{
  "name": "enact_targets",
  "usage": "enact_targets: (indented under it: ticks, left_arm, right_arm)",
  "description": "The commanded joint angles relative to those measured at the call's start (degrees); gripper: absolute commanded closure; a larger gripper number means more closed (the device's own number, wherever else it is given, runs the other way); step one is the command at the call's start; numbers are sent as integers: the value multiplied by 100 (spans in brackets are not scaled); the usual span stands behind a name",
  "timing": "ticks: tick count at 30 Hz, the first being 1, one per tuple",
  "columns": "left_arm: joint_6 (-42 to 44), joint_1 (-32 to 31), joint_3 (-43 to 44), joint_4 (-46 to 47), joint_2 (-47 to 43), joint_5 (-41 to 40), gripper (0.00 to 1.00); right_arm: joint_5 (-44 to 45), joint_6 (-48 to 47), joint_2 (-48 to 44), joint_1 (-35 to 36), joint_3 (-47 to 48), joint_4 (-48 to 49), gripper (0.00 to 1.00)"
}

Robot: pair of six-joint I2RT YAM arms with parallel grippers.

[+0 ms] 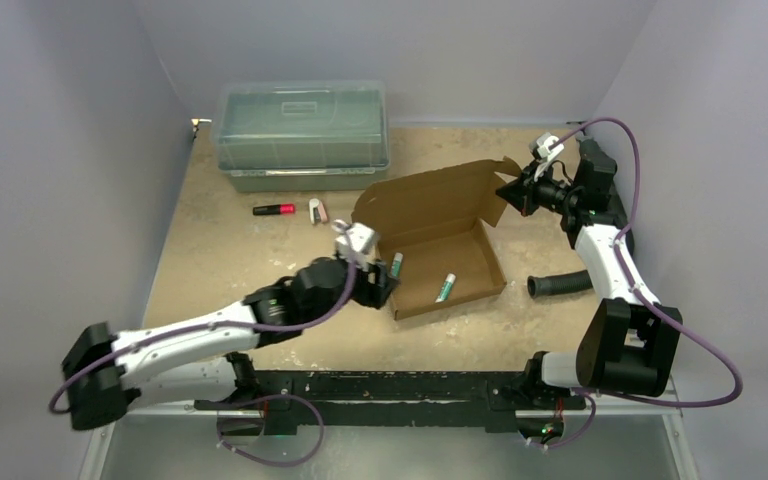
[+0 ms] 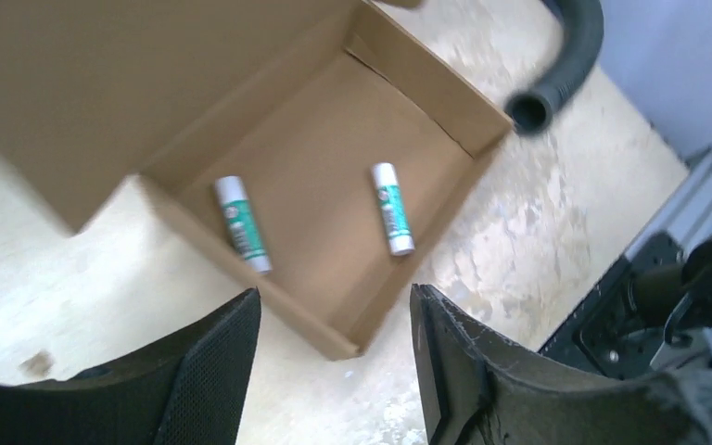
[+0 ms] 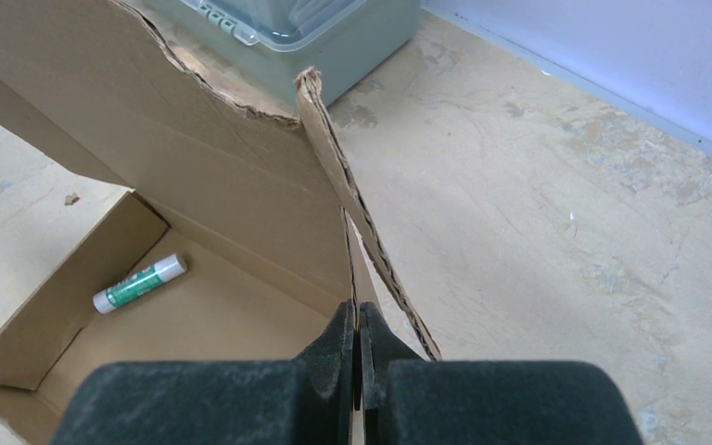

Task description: Fold the paper box

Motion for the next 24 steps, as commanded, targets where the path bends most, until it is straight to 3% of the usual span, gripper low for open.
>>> enact_targets:
  ticks: [1,6,11,15,18,24]
  left_arm:
    - [-776,762,-1029,10,-1386,38,40]
    - [-876,1839,-1141,-835,-2060,-274,34]
    - [-660,3383,-580,-996,-1174,243,33]
    - [-1304,4783,-498,-345,-317,877,33]
    - [-1992,5208,-451,131,260,691,33]
    - [-3268,5747,190,-90,1481,306,32]
  right_arm:
    - [-119,-24,-37,-24,47,-14,100]
    - [-123,-10,-55,-24,48,-8,100]
    - [-131,-14,-66,-23,48,-11,100]
    - [-164,-7,-94,-29,57,-16,100]
    - [-191,3,-107,-25,57,-14,100]
    - [-252,1,-99,-26,66,-8,100]
